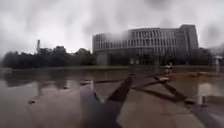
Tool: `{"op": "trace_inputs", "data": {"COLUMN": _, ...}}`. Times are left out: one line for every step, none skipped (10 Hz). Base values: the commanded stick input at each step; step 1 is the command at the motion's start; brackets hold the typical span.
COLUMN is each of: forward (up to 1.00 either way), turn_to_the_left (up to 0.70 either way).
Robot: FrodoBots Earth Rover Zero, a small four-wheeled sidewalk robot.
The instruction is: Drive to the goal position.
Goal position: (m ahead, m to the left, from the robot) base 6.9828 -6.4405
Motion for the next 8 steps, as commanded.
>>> {"op": "trace_inputs", "data": {"forward": 0.7, "turn_to_the_left": 0.0}}
{"op": "trace_inputs", "data": {"forward": 0.7, "turn_to_the_left": 0.0}}
{"op": "trace_inputs", "data": {"forward": 0.7, "turn_to_the_left": 0.0}}
{"op": "trace_inputs", "data": {"forward": 0.7, "turn_to_the_left": 0.0}}
{"op": "trace_inputs", "data": {"forward": 0.7, "turn_to_the_left": 0.0}}
{"op": "trace_inputs", "data": {"forward": 0.7, "turn_to_the_left": 0.0}}
{"op": "trace_inputs", "data": {"forward": 0.7, "turn_to_the_left": 0.0}}
{"op": "trace_inputs", "data": {"forward": 0.7, "turn_to_the_left": 0.0}}
